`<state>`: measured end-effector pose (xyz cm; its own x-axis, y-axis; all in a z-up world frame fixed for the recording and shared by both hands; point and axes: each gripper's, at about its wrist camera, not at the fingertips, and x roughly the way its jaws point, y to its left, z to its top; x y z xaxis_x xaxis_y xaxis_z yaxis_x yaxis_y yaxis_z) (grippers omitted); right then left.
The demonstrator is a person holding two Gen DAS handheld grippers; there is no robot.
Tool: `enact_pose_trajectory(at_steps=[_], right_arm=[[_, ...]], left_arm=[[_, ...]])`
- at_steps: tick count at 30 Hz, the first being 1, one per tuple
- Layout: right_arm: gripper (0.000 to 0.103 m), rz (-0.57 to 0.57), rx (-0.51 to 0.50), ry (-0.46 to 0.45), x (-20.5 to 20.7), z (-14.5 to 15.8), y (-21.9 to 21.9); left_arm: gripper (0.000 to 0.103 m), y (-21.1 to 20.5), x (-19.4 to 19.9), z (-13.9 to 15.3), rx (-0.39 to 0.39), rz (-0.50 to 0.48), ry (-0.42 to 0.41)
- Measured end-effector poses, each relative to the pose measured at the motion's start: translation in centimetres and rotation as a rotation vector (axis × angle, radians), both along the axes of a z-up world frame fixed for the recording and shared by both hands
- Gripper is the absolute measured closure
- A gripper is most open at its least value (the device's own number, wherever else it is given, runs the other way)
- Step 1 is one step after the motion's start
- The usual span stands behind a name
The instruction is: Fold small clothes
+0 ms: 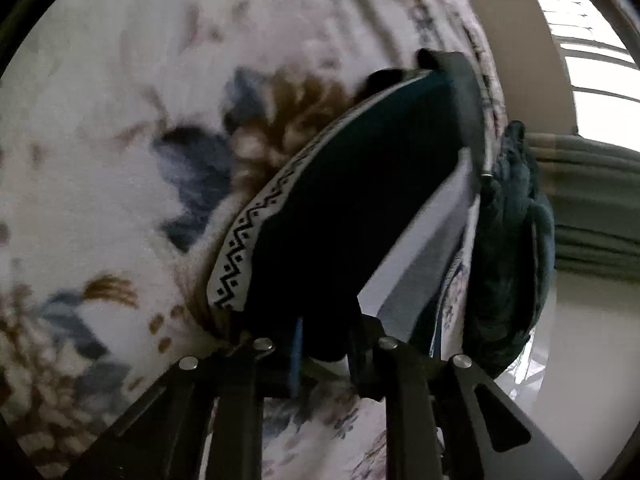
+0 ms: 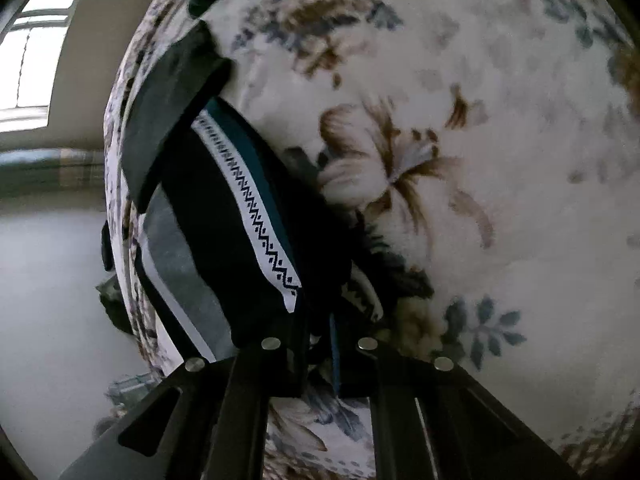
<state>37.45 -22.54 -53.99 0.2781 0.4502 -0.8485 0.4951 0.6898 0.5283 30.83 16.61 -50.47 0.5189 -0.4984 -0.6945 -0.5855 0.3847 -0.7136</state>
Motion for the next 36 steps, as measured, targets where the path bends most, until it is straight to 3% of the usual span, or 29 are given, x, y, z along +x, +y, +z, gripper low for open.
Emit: enact_pose_trajectory(at_steps=[4, 7, 9, 11, 12, 13, 14, 16, 19, 21, 26, 29, 30, 31, 32, 33, 36], right_arm=[[0.095, 0.053, -0.050, 0.006, -0.6, 1.4, 0.2], [0.095, 0.070, -0.060, 0.059, -1.3, -1.0, -0.1], [0.095, 0.087, -0.030, 0.121, -1.1, -3.4, -0.2], [0.091, 0.095, -0.005, 0.146, -0.7, -4.4, -0.6], [0.079, 0.105, -0.007, 0.147, -0.4, -4.5, -0.8], [0.063, 0.116, -0.036, 0.141, -0.2, -3.9, -1.2], [0.058, 0.117, -0.067, 0.107, -0.1, -3.0, -1.8], [0.047, 0.126, -0.074, 0.045, 0.4, -1.8, -2.7], [0.042, 0.165, -0.064, -0.018, 2.2, -1.1, -3.4], [0.042, 0.183, -0.054, -0.045, 4.4, -1.0, -3.3], [0.042, 0.230, -0.017, -0.149, 12.9, -1.7, -1.4], [0.042, 0.276, 0.002, -0.147, 17.7, -3.4, 0.0], [0.043, 0.293, 0.044, -0.144, 19.0, -4.3, 0.6], [0.061, 0.297, 0.049, -0.142, 19.6, -4.5, 0.9], [0.080, 0.293, 0.027, -0.155, 19.8, -4.3, 1.2], [0.091, 0.300, 0.002, -0.181, 20.1, -3.8, 1.5], [0.092, 0.285, -0.035, -0.243, 20.1, -2.2, 1.9]], left_arm=[[0.088, -0.2, 0.6, 0.1, 0.027, -0.036, 0.006], [0.087, 0.1, 1.5, -2.7, 0.045, -0.084, 0.051], [0.084, 0.6, 1.7, -3.7, 0.003, -0.109, 0.071], [0.078, 1.0, 1.8, -3.3, -0.023, -0.118, 0.075], [0.076, 1.1, 1.8, -2.6, -0.022, -0.147, 0.064], [0.067, 1.2, 1.8, -2.0, -0.002, -0.168, 0.064], [0.039, 1.4, 1.9, -1.2, 0.025, -0.187, 0.060], [0.018, 2.0, 2.1, 0.4, 0.074, -0.209, 0.004], [0.018, 2.8, 4.3, 1.1, 0.184, -0.255, -0.034], [0.018, 3.4, 6.3, 1.3, 0.215, -0.258, -0.082], [0.018, 3.5, 14.3, 1.6, 0.335, -0.327, -0.167], [0.021, 2.8, 19.2, 1.2, 0.360, -0.392, -0.210], [0.029, 2.8, 19.9, 1.0, 0.354, -0.411, -0.240], [0.066, 2.7, 20.4, 0.8, 0.366, -0.415, -0.256], [0.081, 2.6, 21.2, 0.4, 0.372, -0.432, -0.240], [0.082, 3.0, 21.0, 0.4, 0.369, -0.434, -0.234], [0.082, 3.6, 20.7, 0.2, 0.349, -0.407, -0.229]])
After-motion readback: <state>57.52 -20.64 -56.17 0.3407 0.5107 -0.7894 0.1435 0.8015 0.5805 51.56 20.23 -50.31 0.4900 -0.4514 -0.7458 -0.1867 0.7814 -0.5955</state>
